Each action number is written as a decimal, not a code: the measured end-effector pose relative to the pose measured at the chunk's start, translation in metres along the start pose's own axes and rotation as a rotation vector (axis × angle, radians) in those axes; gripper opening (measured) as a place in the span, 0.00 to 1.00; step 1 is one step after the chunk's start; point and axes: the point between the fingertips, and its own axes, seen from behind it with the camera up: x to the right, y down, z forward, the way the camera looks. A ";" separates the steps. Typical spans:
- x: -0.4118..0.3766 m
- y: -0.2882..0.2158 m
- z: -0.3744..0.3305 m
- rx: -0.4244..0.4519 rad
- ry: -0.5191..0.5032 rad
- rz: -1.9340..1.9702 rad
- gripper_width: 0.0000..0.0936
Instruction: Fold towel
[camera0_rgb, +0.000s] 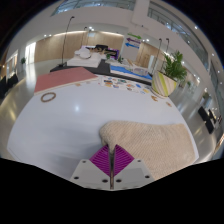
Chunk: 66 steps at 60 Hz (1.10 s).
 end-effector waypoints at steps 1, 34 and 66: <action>0.001 -0.002 -0.003 -0.003 -0.009 0.012 0.01; 0.306 -0.022 -0.012 0.033 0.122 0.093 0.02; 0.346 0.037 -0.230 -0.097 -0.044 0.116 0.91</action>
